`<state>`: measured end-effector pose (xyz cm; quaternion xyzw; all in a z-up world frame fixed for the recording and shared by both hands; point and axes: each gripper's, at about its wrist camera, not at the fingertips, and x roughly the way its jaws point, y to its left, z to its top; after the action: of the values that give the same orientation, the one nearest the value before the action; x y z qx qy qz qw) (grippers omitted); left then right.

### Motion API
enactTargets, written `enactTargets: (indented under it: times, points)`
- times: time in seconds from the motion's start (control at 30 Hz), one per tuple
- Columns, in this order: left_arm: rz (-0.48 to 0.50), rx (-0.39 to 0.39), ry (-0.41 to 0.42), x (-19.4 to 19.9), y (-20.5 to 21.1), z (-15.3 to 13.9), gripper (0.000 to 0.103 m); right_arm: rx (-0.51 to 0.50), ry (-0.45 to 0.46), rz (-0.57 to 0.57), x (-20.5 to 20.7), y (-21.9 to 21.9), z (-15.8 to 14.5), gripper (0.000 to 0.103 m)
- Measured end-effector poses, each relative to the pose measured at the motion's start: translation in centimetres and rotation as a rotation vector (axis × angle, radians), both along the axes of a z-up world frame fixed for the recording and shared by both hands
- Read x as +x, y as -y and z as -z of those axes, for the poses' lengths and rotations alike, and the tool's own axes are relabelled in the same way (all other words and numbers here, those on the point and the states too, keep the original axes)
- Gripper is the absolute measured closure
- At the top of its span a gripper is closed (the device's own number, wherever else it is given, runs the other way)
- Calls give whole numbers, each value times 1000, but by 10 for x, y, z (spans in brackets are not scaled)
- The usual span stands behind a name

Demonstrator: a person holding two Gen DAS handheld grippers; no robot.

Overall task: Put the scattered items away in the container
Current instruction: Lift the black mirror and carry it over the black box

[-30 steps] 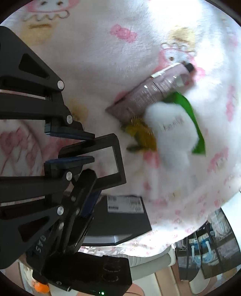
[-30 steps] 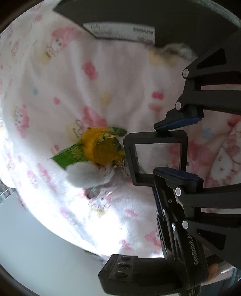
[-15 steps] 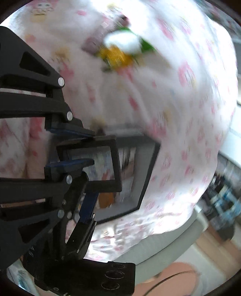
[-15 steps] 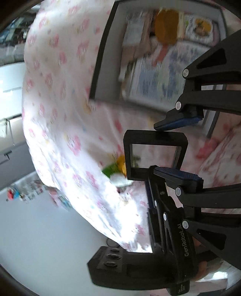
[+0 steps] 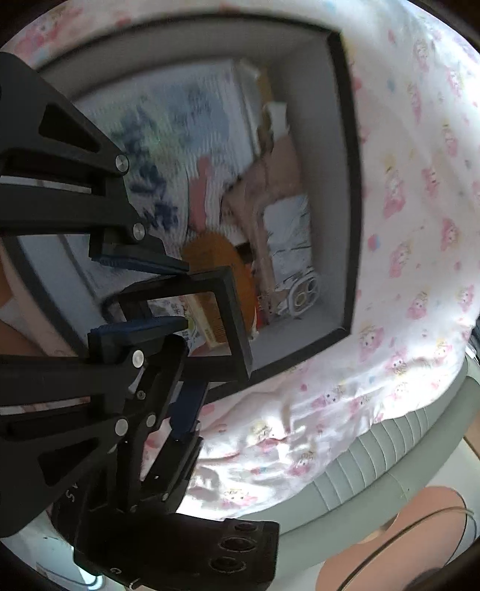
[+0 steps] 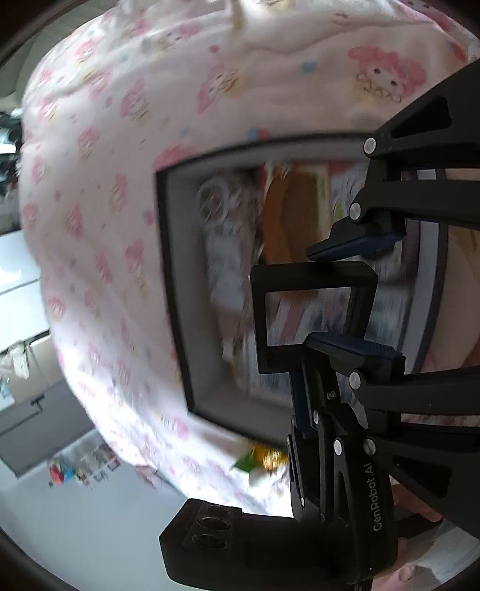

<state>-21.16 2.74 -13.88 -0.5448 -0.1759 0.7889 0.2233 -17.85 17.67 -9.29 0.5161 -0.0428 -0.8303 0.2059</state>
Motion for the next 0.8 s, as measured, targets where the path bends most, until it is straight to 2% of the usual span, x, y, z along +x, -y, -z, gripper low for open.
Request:
enactTargets:
  times: [0.17, 0.23, 0.43, 0.53, 0.6, 0.73, 0.8]
  points:
    - [-7, 2, 72, -8, -9, 26, 83, -12, 62, 32, -14, -18, 32, 66]
    - [-4, -18, 93, -9, -10, 32, 83, -11, 80, 23, -14, -17, 38, 66]
    - [-28, -10, 164, -14, -8, 50, 84, -5, 129, 25, -18, -14, 53, 67]
    - [-25, -19, 187, -14, -9, 49, 83, 5, 131, 20, -18, -14, 57, 69]
    - [-29, -21, 184, -11, -8, 44, 83, -4, 121, 28, -15, -15, 54, 69]
    - [-98, -51, 154, -7, 3, 35, 84, 29, 12, 48, -4, -20, 33, 69]
    - [-113, -61, 154, -8, 3, 35, 85, 38, -11, 63, -3, -23, 29, 69]
